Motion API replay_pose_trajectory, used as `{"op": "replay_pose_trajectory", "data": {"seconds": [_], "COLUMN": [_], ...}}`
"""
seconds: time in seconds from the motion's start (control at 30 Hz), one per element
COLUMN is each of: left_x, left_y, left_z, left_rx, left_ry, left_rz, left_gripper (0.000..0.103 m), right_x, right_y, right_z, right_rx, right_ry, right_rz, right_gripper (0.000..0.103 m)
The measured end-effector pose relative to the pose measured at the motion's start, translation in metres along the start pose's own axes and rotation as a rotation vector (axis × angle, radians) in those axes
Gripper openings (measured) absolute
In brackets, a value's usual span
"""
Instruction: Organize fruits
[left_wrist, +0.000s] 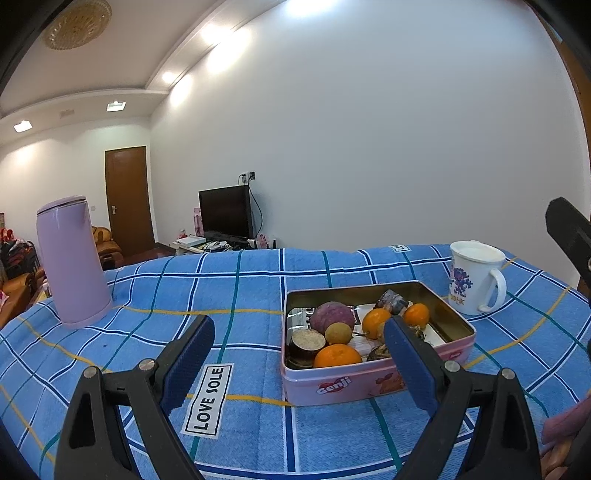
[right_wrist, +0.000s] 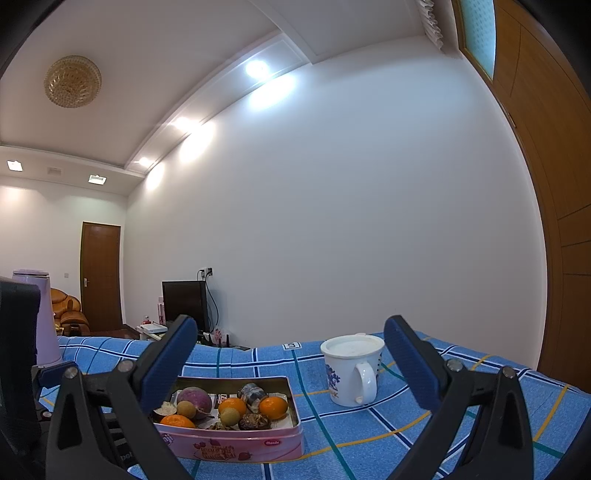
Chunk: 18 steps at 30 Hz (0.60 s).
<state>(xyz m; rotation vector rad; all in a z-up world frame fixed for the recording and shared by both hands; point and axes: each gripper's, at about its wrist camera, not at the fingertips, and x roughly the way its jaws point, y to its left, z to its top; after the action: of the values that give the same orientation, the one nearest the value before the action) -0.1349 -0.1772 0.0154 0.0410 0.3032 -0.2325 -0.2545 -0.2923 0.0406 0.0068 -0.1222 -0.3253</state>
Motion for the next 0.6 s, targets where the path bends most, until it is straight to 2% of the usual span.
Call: {"op": "replay_pose_trajectory", "data": {"seconds": [0.6], "left_x": [-0.0006], "left_y": [-0.0033], "left_z": [-0.0004], "left_rx": [0.015], "left_ry": [-0.004], "left_rz": [0.024], "left_gripper": [0.094], "right_x": [-0.0001], "right_y": [-0.0002], "right_z": [0.0004], "right_rx": [0.000], "right_ry": [0.001], "right_rz": [0.000], "right_gripper": [0.103]}}
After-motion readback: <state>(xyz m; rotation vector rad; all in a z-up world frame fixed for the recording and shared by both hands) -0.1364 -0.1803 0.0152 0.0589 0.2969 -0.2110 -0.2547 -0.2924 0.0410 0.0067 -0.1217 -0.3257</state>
